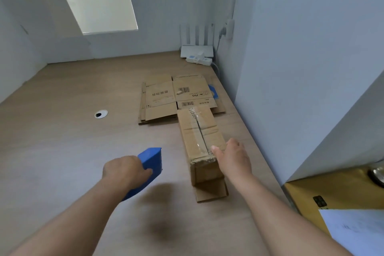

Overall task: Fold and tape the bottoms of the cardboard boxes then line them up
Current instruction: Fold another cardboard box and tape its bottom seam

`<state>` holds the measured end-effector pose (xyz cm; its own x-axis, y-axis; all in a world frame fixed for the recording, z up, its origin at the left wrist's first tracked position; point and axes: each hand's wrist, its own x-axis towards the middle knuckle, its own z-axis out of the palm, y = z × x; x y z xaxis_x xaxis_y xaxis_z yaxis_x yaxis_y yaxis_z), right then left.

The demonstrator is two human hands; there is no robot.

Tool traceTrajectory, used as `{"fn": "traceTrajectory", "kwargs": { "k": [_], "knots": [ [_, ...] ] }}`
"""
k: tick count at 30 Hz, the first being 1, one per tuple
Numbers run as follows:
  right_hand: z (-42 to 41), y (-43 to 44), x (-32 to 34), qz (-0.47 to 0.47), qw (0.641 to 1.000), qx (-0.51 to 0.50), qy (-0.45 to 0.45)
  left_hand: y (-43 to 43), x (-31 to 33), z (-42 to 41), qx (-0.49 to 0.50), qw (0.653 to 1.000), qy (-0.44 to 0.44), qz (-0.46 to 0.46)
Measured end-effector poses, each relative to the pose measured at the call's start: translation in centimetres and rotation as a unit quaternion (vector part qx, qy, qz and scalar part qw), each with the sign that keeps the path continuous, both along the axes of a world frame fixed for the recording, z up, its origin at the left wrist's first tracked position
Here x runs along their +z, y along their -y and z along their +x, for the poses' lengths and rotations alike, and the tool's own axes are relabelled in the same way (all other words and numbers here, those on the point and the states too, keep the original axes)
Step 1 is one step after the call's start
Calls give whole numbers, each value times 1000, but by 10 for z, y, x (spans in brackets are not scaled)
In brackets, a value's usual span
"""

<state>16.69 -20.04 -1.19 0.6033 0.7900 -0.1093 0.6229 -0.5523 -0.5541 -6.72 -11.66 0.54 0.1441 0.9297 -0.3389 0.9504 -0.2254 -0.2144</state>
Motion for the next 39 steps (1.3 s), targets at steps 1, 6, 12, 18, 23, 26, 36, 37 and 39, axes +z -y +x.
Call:
{"fn": "traceTrajectory", "kwargs": {
  "k": [1, 6, 12, 18, 23, 26, 36, 37, 39],
  "knots": [
    [-2, -1, -1, 4, 1000, -2, -9, 4, -7, 0, 4, 1000, 14, 0],
    [-6, 5, -11, 49, 998, 4, -29, 19, -43, -9, 26, 998, 51, 1],
    [-3, 7, -10, 42, 999, 24, -5, 37, -38, 0, 29, 996, 47, 70],
    [-7, 9, 3, 20, 994, 73, 76, 71, -1, 84, 127, 852, 508, -7],
    [-11, -2, 3, -54, 988, 87, 117, 65, -27, 108, 221, 817, 532, -22],
    [3, -2, -6, -30, 993, 105, 50, 64, -35, 105, 205, 817, 539, -13],
    [34, -4, 9, -77, 951, 285, 89, 52, -29, 92, 22, 958, 287, 17],
    [35, -5, 7, -64, 947, 294, 108, 50, -30, 90, 9, 961, 276, 25],
    [40, 0, 1, -30, 939, 320, 120, 46, -30, 82, -17, 959, 283, 17]
  ]
}}
